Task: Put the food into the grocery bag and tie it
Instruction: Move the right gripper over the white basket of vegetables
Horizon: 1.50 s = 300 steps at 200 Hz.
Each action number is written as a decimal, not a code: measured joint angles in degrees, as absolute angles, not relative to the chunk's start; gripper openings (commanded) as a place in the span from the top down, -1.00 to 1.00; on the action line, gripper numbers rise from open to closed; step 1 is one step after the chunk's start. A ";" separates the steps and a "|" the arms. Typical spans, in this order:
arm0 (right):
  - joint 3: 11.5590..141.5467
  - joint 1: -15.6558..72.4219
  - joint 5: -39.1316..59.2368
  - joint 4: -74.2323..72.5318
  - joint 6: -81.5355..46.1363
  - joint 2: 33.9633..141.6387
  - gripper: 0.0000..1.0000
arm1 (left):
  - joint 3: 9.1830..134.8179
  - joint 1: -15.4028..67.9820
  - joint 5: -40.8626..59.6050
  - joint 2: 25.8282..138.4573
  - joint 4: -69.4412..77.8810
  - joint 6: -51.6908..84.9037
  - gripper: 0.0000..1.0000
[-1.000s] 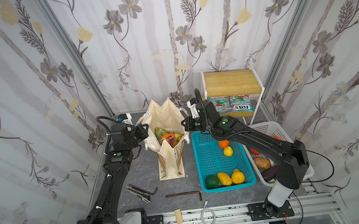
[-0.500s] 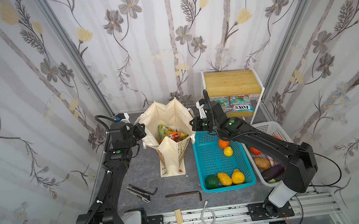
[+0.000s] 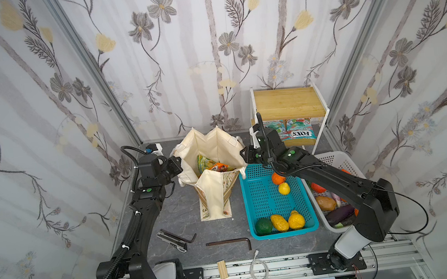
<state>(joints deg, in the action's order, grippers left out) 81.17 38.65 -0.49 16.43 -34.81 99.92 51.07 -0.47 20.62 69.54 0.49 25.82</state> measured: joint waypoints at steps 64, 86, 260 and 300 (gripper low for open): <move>79.44 38.65 -7.31 20.01 -31.27 87.15 -0.99 | 50.76 -0.47 20.58 69.21 0.60 25.47 1.00; 77.19 38.68 -13.02 20.99 -31.46 81.17 -0.99 | 50.70 -0.47 20.38 69.12 0.60 25.47 1.00; 47.35 20.49 -28.14 17.21 -32.82 51.09 -0.99 | 50.39 -0.45 20.21 68.58 0.58 25.47 1.00; 44.38 14.28 -22.81 16.91 -35.62 51.68 -0.99 | 50.39 -0.45 20.25 68.49 0.58 25.47 1.00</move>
<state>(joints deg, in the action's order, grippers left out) 44.38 14.28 -22.81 16.91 -35.62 51.68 50.39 -0.45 20.25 68.49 0.58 25.47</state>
